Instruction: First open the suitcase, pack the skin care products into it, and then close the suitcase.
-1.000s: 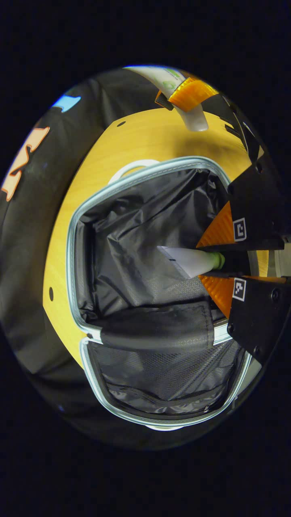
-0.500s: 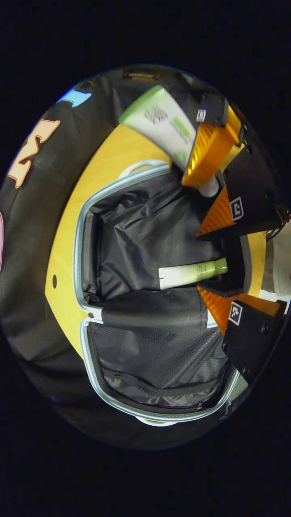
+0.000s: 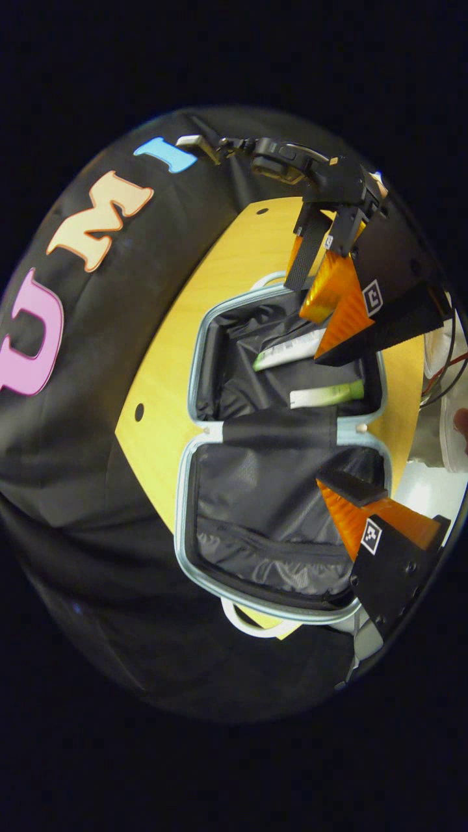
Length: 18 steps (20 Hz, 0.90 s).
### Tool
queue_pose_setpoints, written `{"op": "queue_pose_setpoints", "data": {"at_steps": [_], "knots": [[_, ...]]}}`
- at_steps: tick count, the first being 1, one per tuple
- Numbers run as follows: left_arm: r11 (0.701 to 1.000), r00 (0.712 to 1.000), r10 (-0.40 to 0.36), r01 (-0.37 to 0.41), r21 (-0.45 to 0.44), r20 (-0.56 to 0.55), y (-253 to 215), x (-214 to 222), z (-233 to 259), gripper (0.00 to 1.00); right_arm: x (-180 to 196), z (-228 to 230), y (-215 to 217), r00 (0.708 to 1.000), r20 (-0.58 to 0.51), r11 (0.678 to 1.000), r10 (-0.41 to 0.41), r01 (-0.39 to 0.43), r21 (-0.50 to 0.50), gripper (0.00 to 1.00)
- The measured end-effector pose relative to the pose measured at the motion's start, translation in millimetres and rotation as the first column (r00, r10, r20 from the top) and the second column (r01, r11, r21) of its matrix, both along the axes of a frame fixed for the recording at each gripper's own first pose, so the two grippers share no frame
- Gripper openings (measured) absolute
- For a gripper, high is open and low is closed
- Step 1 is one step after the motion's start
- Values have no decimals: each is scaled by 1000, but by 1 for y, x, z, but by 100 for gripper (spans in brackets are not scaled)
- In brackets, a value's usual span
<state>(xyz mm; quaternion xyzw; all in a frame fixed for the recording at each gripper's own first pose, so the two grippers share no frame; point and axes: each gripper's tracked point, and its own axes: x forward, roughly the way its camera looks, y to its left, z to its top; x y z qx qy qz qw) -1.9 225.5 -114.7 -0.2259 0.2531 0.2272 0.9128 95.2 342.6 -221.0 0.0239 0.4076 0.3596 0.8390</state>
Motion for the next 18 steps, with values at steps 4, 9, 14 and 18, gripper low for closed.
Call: {"op": "queue_pose_setpoints", "data": {"at_steps": [4, 9, 14, 18], "knots": [[995, 995, 95, -94, -34, 37, 63, -38, 3, 96, 13, 36, -16, 990, 124, 997, -63, 56, 54, 98], [965, 961, 261, -258, -46, 89, 166, -100, -8, 96, 16, 75, -74, 954, 249, 985, -169, 161, 54, 98], [935, 932, 354, -353, -17, 81, 241, -142, -42, 96, 16, 86, -138, 906, 307, 953, -293, 304, 13, 98], [940, 934, 333, -319, -119, 131, 254, -126, -67, 95, 10, 85, -182, 877, 307, 919, -369, 393, -21, 98]]}}
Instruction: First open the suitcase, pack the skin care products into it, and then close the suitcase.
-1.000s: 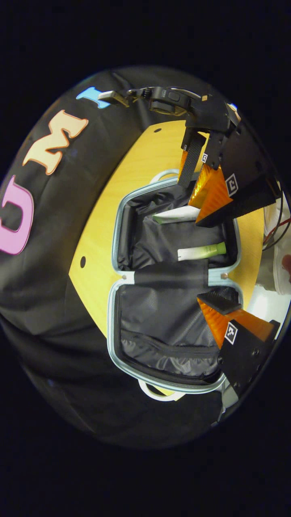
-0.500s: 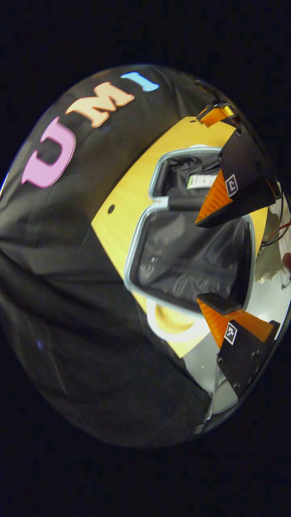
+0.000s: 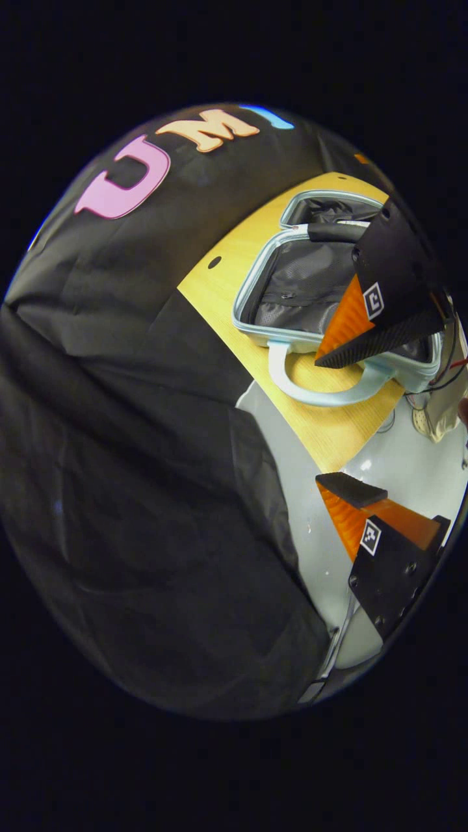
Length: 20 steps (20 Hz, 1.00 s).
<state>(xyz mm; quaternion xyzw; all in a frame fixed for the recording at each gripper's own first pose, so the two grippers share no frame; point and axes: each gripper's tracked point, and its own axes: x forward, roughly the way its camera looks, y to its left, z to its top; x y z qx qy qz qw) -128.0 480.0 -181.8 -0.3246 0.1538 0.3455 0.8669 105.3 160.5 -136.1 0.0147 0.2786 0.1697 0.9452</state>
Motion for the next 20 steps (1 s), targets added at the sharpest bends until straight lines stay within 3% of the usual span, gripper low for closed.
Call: {"op": "queue_pose_setpoints", "data": {"at_steps": [4, 7, 10, 15, 20], "knots": [[995, 995, -70, 75, -73, 75, -3, 14, -13, 86, -3, 4, -41, 997, 14, 995, -74, 75, -60, 98], [987, 988, -105, 117, -107, 115, -5, 30, -17, 64, -7, 7, -58, 993, 24, 990, -119, 120, -69, 98], [985, 988, -92, 108, -135, 120, -4, 36, -21, 5, -15, 5, -69, 989, 19, 986, -148, 149, -70, 98], [982, 976, -67, 101, -162, 205, -9, 35, -2, 4, -22, 4, -81, 986, 22, 982, -163, 164, -90, 98], [988, 964, -86, 115, -101, 253, -24, 26, 52, 3, -20, 0, -83, 986, 20, 983, -165, 166, -76, 94]]}}
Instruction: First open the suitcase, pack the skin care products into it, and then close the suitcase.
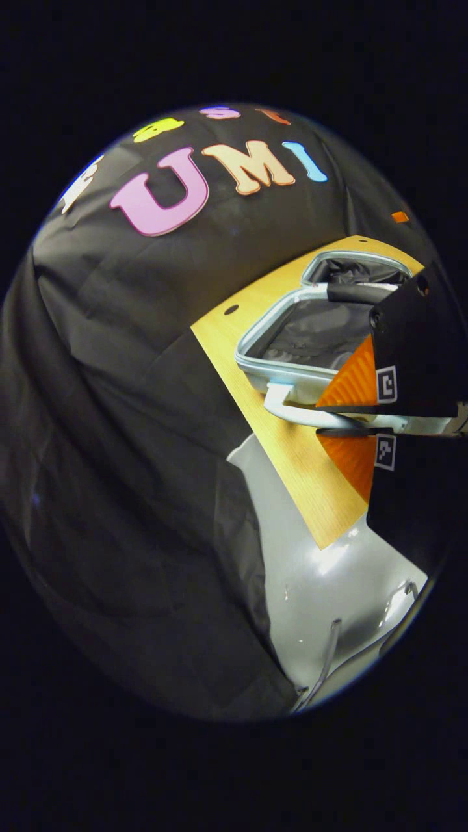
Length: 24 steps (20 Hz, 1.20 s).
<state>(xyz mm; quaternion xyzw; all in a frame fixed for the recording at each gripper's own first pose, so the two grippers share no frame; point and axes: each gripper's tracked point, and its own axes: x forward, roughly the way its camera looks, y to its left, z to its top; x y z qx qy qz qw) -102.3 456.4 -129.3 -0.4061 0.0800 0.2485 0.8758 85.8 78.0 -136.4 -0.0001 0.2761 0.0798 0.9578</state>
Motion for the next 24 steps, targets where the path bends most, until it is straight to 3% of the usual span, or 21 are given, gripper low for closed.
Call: {"op": "queue_pose_setpoints", "data": {"at_steps": [1, 2, 5, 7, 8, 12, 18, 24], "knots": [[1000, 999, -6, 6, 12, 35, -6, 0, 21, 3, -1, -3, 1, 1000, -2, 1000, 2, -2, 7, 98], [1000, 997, -15, 13, 25, 70, -13, 1, 41, 3, 0, -5, 2, 1000, -3, 1000, 5, -5, 15, 94], [994, 989, -73, 61, 96, 128, -38, -3, 95, 2, 2, -9, 3, 1000, 1, 1000, 16, -16, 27, 98], [982, 986, -122, 103, 159, 113, -59, 2, 122, 2, 5, -11, 3, 1000, 9, 999, 24, -24, 21, 94], [973, 985, -143, 121, 194, 102, -69, 7, 133, 3, 6, -11, 4, 999, 18, 999, 32, -32, 17, 98], [943, 972, -216, 183, 278, 96, -112, 32, 180, 3, 6, -13, 16, 994, 38, 995, 100, -100, -6, 98], [861, 927, -371, 321, 396, 56, -200, 97, 224, 4, 9, -7, 5, 993, 56, 993, 105, -107, 39, 99], [795, 855, -517, 461, 395, 42, -281, 161, 230, 3, 10, -5, -42, 997, 64, 998, 46, -49, 48, 98]]}}
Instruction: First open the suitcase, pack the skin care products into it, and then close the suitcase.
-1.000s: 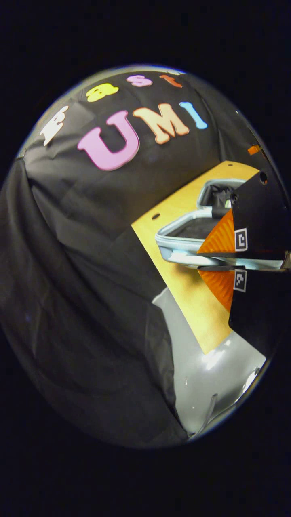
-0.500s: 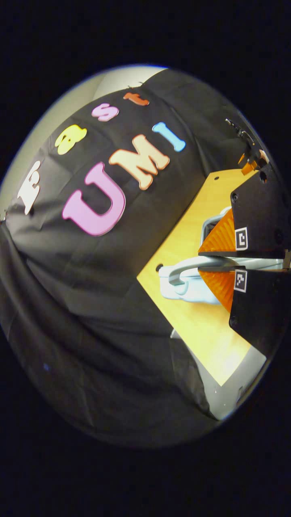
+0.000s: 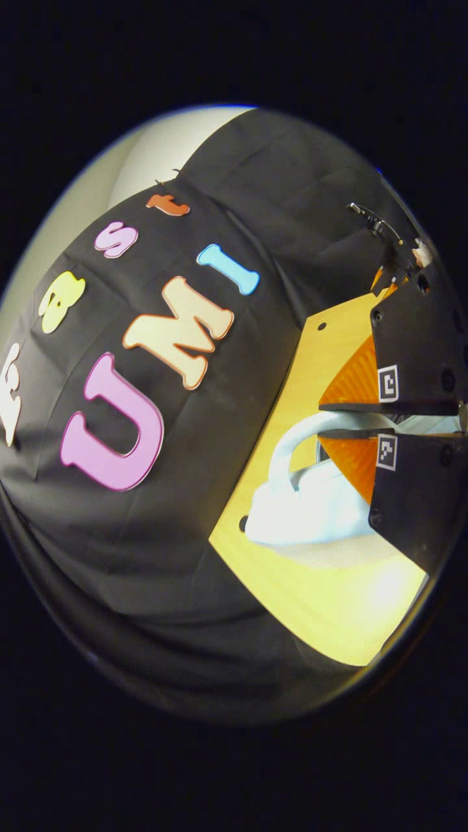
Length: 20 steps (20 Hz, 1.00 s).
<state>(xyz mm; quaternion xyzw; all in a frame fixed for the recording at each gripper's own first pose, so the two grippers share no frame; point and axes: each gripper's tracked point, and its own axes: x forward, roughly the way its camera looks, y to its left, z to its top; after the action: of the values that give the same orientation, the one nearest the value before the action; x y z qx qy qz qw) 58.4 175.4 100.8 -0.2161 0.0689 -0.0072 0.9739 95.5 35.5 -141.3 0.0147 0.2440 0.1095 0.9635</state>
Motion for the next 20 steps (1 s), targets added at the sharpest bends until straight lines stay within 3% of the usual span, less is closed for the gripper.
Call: {"op": "queue_pose_setpoints", "data": {"at_steps": [7, 12, 15, 20], "knots": [[987, 986, -148, 143, -71, -77, -74, 71, -37, 4, -4, 2, -35, 999, 1, 999, -47, 47, 9, 98], [974, 948, -217, 197, -108, -233, -110, 123, -102, 4, -9, 2, -51, 997, -6, 997, -81, 81, 21, 98], [975, 909, -222, 199, -101, -353, -125, 144, -148, 4, -9, 2, -58, 995, -7, 995, -100, 100, 28, 98], [987, 845, -136, 161, 2, -516, -129, 164, -206, 4, -11, 2, -69, 992, -8, 991, -126, 126, 48, 98]]}}
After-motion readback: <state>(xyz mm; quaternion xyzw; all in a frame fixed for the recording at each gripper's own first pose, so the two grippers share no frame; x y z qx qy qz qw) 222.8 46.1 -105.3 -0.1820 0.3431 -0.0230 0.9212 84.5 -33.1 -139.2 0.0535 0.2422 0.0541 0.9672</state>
